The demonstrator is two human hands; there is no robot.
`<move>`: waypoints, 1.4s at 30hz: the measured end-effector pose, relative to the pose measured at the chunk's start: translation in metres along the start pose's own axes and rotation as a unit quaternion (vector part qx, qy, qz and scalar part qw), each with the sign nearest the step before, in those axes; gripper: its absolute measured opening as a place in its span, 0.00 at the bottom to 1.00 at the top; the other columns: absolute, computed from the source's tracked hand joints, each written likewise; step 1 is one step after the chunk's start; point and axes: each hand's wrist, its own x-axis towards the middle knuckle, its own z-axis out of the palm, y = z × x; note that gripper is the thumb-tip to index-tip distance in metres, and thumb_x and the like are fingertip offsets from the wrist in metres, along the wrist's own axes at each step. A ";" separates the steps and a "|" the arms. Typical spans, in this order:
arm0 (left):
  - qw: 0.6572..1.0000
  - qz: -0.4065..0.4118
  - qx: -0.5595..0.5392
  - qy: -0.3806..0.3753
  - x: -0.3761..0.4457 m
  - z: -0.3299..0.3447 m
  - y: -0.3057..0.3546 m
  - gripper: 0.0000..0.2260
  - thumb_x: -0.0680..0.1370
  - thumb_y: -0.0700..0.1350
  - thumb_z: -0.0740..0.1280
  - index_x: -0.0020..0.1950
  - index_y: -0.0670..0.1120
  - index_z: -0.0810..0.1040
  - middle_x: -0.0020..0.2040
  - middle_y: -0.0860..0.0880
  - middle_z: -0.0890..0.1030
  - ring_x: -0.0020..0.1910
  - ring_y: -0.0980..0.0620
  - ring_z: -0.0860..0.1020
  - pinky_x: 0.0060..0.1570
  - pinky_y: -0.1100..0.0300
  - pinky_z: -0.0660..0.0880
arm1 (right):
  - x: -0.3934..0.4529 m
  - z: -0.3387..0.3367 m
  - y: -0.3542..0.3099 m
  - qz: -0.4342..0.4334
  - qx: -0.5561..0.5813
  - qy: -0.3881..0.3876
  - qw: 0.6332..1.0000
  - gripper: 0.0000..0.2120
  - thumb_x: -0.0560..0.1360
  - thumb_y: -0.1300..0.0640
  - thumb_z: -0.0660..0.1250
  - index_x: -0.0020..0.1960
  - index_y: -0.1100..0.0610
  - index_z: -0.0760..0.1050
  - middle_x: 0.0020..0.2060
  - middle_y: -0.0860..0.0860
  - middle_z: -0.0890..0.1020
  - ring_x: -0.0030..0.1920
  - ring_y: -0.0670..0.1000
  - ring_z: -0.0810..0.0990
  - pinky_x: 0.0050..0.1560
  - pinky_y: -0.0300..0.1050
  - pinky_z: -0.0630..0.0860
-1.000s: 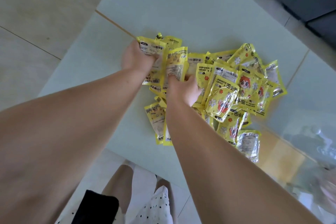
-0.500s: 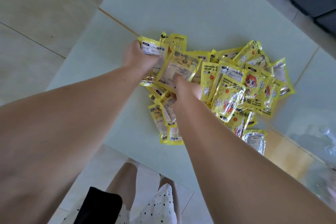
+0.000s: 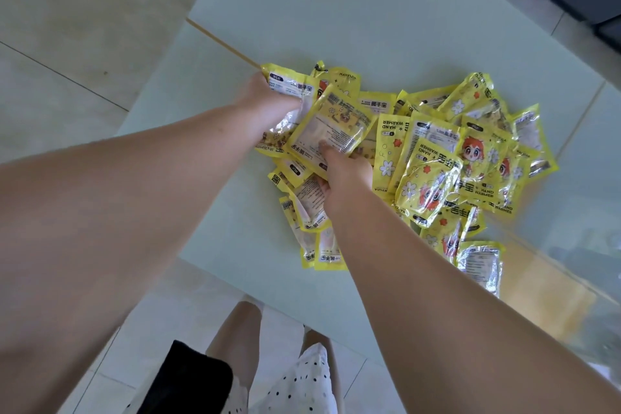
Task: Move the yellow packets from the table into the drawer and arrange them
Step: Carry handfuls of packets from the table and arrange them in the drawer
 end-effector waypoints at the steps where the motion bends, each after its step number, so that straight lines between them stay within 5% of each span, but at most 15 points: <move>1: 1.000 -0.007 -0.001 -0.008 0.002 0.000 0.000 0.08 0.72 0.41 0.69 0.51 0.46 0.80 0.49 0.47 0.81 0.47 0.49 0.78 0.37 0.64 0.69 | 0.000 -0.001 0.000 -0.003 -0.003 -0.003 1.000 0.29 0.70 0.50 0.74 0.66 0.58 0.69 0.53 0.54 0.79 0.53 0.57 0.80 0.57 0.55 0.78; 6: 0.997 -0.037 -0.036 -0.058 0.002 -0.002 0.004 0.28 0.61 0.49 0.72 0.61 0.46 0.76 0.56 0.44 0.81 0.54 0.45 0.80 0.56 0.49 0.76 | 0.000 -0.010 -0.001 -0.029 -0.020 -0.015 0.999 0.26 0.71 0.51 0.73 0.65 0.58 0.69 0.49 0.52 0.79 0.51 0.55 0.80 0.56 0.56 0.78; 11: 0.994 -0.043 -0.061 -0.075 0.025 -0.002 -0.020 0.41 0.52 0.57 0.75 0.64 0.50 0.74 0.60 0.47 0.79 0.58 0.44 0.78 0.59 0.39 0.73 | -0.005 -0.018 0.001 -0.054 -0.006 -0.038 0.998 0.26 0.68 0.51 0.75 0.62 0.57 0.69 0.51 0.52 0.80 0.50 0.53 0.80 0.56 0.54 0.78; 14: 0.994 -0.018 -0.088 -0.066 -0.011 -0.007 -0.001 0.29 0.61 0.52 0.76 0.61 0.49 0.77 0.57 0.48 0.82 0.57 0.45 0.79 0.61 0.37 0.70 | -0.011 -0.024 0.007 -0.066 0.002 -0.067 0.996 0.27 0.64 0.50 0.76 0.59 0.55 0.73 0.52 0.54 0.82 0.52 0.56 0.81 0.57 0.57 0.78; 17: 0.990 0.000 -0.126 -0.056 -0.036 -0.009 0.010 0.14 0.70 0.44 0.72 0.55 0.49 0.81 0.54 0.48 0.84 0.55 0.46 0.81 0.60 0.39 0.72 | -0.021 -0.039 0.011 -0.070 -0.015 -0.096 0.993 0.22 0.61 0.47 0.73 0.47 0.58 0.72 0.42 0.57 0.79 0.42 0.58 0.78 0.52 0.54 0.78; 20: 0.984 -0.022 -0.172 -0.035 -0.047 -0.010 0.008 0.13 0.73 0.42 0.71 0.57 0.49 0.80 0.55 0.45 0.83 0.53 0.44 0.82 0.55 0.39 0.76 | -0.029 -0.068 0.010 -0.064 -0.006 -0.099 0.993 0.24 0.64 0.49 0.71 0.50 0.65 0.71 0.40 0.54 0.73 0.40 0.54 0.70 0.41 0.49 0.71; 23: 0.977 -0.049 -0.202 -0.041 -0.058 0.001 0.005 0.09 0.75 0.40 0.70 0.54 0.48 0.80 0.52 0.44 0.83 0.53 0.43 0.82 0.50 0.45 0.79 | -0.025 -0.115 0.007 -0.052 0.015 -0.052 0.997 0.12 0.72 0.52 0.68 0.49 0.59 0.74 0.39 0.54 0.71 0.38 0.53 0.69 0.33 0.44 0.66; 26: 0.975 -0.061 -0.199 -0.072 -0.071 0.022 0.006 0.09 0.71 0.43 0.73 0.51 0.49 0.81 0.53 0.44 0.83 0.56 0.41 0.80 0.59 0.42 0.74 | -0.016 -0.156 0.004 -0.035 0.090 0.006 0.995 0.11 0.69 0.50 0.72 0.46 0.56 0.77 0.40 0.53 0.78 0.43 0.56 0.80 0.47 0.47 0.77; 33: 0.979 -0.065 -0.171 -0.086 -0.089 0.084 0.011 0.25 0.61 0.53 0.75 0.57 0.50 0.78 0.60 0.46 0.80 0.63 0.43 0.75 0.67 0.42 0.65 | 0.001 -0.183 0.004 -0.054 0.107 0.019 0.993 0.18 0.71 0.51 0.73 0.57 0.57 0.75 0.52 0.54 0.82 0.53 0.57 0.82 0.60 0.60 0.76; 35: 0.984 -0.053 -0.155 -0.076 -0.090 0.094 0.012 0.20 0.70 0.49 0.74 0.61 0.49 0.76 0.60 0.49 0.79 0.59 0.49 0.75 0.64 0.52 0.65 | 0.006 -0.181 0.004 -0.074 0.068 0.030 0.994 0.20 0.72 0.50 0.72 0.54 0.63 0.72 0.48 0.55 0.81 0.51 0.56 0.80 0.59 0.53 0.76; 37: 0.989 -0.046 -0.130 -0.056 -0.088 0.101 0.011 0.15 0.75 0.47 0.71 0.61 0.48 0.76 0.56 0.50 0.79 0.54 0.51 0.74 0.58 0.57 0.65 | 0.008 -0.178 0.002 -0.098 0.019 0.038 0.994 0.17 0.73 0.49 0.70 0.40 0.58 0.65 0.33 0.51 0.70 0.35 0.51 0.68 0.44 0.47 0.69; 39: 0.994 -0.034 -0.098 -0.043 -0.085 0.104 0.006 0.13 0.74 0.48 0.71 0.57 0.48 0.76 0.55 0.49 0.80 0.52 0.51 0.76 0.50 0.60 0.67 | 0.009 -0.177 0.002 -0.112 -0.016 0.045 0.993 0.21 0.74 0.49 0.69 0.35 0.54 0.58 0.30 0.50 0.62 0.31 0.50 0.58 0.36 0.45 0.60; 42: 0.995 -0.033 -0.092 -0.027 -0.086 0.105 0.005 0.10 0.75 0.47 0.70 0.55 0.49 0.76 0.52 0.49 0.80 0.45 0.52 0.74 0.34 0.63 0.62 | 0.010 -0.178 0.002 -0.113 -0.022 0.041 0.992 0.23 0.74 0.50 0.69 0.33 0.53 0.56 0.30 0.50 0.62 0.31 0.50 0.57 0.34 0.44 0.58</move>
